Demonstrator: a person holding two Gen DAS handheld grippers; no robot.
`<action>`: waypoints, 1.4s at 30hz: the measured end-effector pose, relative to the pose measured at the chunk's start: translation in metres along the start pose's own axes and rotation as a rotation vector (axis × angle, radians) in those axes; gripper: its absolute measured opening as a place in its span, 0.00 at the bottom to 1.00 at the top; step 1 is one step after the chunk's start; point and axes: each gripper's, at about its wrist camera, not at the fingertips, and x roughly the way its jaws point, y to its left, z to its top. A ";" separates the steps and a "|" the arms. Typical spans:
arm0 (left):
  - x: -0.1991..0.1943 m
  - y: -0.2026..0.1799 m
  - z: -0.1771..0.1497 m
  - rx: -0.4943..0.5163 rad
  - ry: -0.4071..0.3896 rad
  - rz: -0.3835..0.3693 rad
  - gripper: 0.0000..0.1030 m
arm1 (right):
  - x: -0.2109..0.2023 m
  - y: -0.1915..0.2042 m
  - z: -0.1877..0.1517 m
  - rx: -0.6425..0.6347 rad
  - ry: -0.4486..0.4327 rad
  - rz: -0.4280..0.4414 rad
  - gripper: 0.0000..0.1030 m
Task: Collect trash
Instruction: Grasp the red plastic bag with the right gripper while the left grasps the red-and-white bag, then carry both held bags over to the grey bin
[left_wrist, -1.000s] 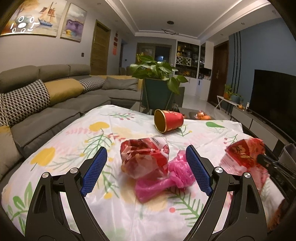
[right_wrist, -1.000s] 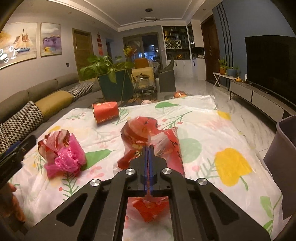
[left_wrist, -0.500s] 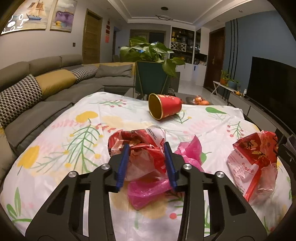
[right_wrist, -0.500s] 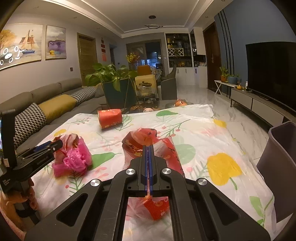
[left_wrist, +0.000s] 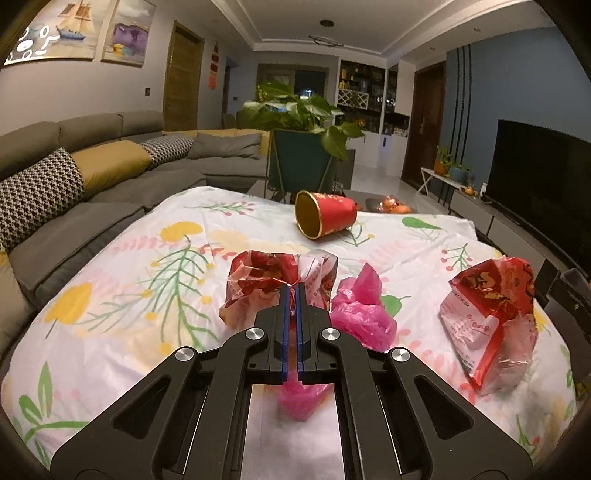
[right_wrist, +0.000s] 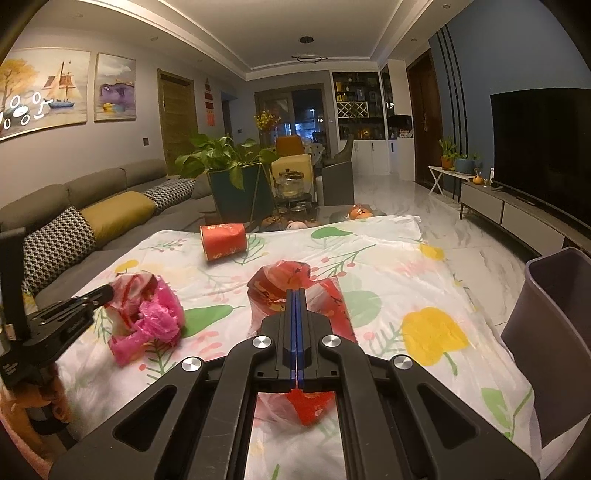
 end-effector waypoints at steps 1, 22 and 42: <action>-0.003 0.002 0.000 -0.003 -0.004 -0.001 0.02 | 0.000 -0.001 0.000 0.003 0.002 -0.004 0.01; -0.043 0.012 0.004 -0.079 -0.086 -0.047 0.02 | 0.048 0.004 -0.011 0.011 0.126 0.025 0.29; -0.077 -0.043 0.011 -0.021 -0.105 -0.102 0.02 | -0.047 -0.012 0.014 -0.013 -0.070 0.031 0.00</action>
